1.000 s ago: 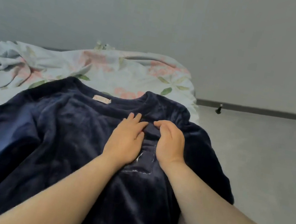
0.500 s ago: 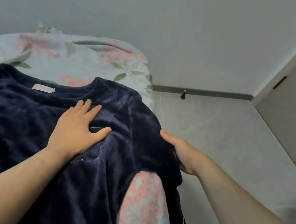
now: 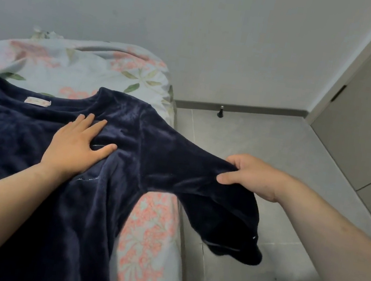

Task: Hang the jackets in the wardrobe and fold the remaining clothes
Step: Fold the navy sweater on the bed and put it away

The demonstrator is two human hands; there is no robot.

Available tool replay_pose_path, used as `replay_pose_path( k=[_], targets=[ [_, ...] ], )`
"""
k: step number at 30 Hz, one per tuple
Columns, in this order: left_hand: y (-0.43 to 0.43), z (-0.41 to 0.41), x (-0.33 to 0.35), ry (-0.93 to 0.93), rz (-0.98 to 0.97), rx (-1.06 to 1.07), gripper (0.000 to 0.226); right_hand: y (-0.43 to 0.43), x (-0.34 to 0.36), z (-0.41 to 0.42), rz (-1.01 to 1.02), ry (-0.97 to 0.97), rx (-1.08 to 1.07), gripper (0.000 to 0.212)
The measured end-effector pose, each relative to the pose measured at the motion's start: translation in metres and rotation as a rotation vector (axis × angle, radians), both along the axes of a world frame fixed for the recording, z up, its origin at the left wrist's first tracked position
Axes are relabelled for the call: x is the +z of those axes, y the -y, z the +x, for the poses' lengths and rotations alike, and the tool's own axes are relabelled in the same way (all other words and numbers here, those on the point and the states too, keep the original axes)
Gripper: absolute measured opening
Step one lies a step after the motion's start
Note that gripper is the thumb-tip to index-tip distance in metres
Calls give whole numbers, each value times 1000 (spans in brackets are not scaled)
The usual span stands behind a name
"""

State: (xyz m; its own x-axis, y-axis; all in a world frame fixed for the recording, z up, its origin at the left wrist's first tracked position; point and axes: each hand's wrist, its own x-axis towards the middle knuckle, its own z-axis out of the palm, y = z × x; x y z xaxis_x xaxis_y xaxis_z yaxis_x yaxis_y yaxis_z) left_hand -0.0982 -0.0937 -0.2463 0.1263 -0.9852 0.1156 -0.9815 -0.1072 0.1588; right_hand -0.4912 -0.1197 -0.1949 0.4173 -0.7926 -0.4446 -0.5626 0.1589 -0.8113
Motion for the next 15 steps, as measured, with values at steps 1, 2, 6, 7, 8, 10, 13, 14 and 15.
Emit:
replay_pose_path(
  k=[1,2,6,7,8,10,13,14,15],
  targets=[
    [-1,-6,7,10,20,19,80,-3,3,0,-72,-36,-12,9],
    [-5,-15,16,-21,13,38,73,-7,5,1,-160,-81,-32,11],
    [-34,-88,45,-193,-242,-240,56,-26,1,-3,-370,-156,-99,18],
    [-40,-108,45,-179,-231,-340,61,-33,-3,-2,-291,-139,-56,18],
    [-46,-123,43,-163,-182,-393,68,-41,-5,2,-147,-103,11,18],
    [-50,-135,34,-204,-79,-343,74,-55,-20,14,195,46,66,23],
    [-56,-126,14,-462,-108,-156,58,-53,-54,41,119,162,-174,18],
    [-59,-124,9,-499,-141,-122,54,-52,-62,51,52,162,-229,10],
    [-59,-124,5,-509,-168,-106,53,-50,-68,60,41,198,-240,15]
  ],
)
